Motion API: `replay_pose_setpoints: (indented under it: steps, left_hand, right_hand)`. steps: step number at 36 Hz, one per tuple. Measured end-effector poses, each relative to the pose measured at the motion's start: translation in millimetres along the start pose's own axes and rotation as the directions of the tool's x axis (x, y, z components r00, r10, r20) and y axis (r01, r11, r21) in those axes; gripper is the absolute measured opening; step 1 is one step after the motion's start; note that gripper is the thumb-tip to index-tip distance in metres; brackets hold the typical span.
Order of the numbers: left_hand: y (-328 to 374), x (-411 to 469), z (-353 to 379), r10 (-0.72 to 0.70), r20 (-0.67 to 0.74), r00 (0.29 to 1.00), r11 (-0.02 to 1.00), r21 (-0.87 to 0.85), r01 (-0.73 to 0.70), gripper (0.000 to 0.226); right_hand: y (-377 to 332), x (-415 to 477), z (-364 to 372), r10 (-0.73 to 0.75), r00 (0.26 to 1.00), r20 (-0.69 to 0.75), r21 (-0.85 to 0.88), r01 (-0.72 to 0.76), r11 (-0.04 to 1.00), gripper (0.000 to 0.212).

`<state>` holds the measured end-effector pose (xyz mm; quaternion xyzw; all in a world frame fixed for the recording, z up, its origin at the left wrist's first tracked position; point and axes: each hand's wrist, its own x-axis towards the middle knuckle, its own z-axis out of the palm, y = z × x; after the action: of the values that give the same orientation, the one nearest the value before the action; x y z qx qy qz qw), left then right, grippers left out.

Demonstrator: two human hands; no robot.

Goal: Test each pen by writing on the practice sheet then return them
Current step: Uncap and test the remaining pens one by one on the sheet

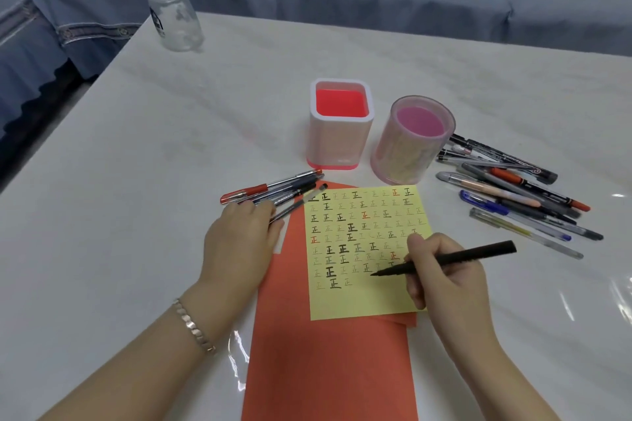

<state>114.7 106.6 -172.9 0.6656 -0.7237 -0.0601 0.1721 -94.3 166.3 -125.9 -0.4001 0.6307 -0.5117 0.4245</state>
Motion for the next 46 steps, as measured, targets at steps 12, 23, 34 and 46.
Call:
replay_pose_setpoints:
  steps: [12, 23, 34, 46]
  left_hand:
    - [13, -26, 18, 0.248, 0.032, 0.968, 0.955, -0.174, -0.239, 0.039]
    - [29, -54, 19, 0.420, -0.025, 0.907, 0.876, -0.251, -0.412, 0.042]
    - [28, -55, 31, 0.388, 0.109, 0.915, 0.917, -0.143, -0.372, 0.053]
    - [30, -55, 34, 0.359, 0.066, 0.931, 0.922, -0.182, -0.342, 0.054]
  right_hand:
    - [8, 0, -9, 0.001, 0.998, -0.058, -0.020, -0.002, 1.000, 0.037]
    - [11, -1, -11, -0.047, 0.996, -0.078, 0.048, 0.051, 0.998, 0.024]
    - [20, -3, 12, -0.079, 0.991, -0.113, -0.003, 0.079, 0.997, 0.032]
    - [48, 0, 34, -0.143, 0.961, -0.235, -0.158, 0.107, 0.982, 0.043]
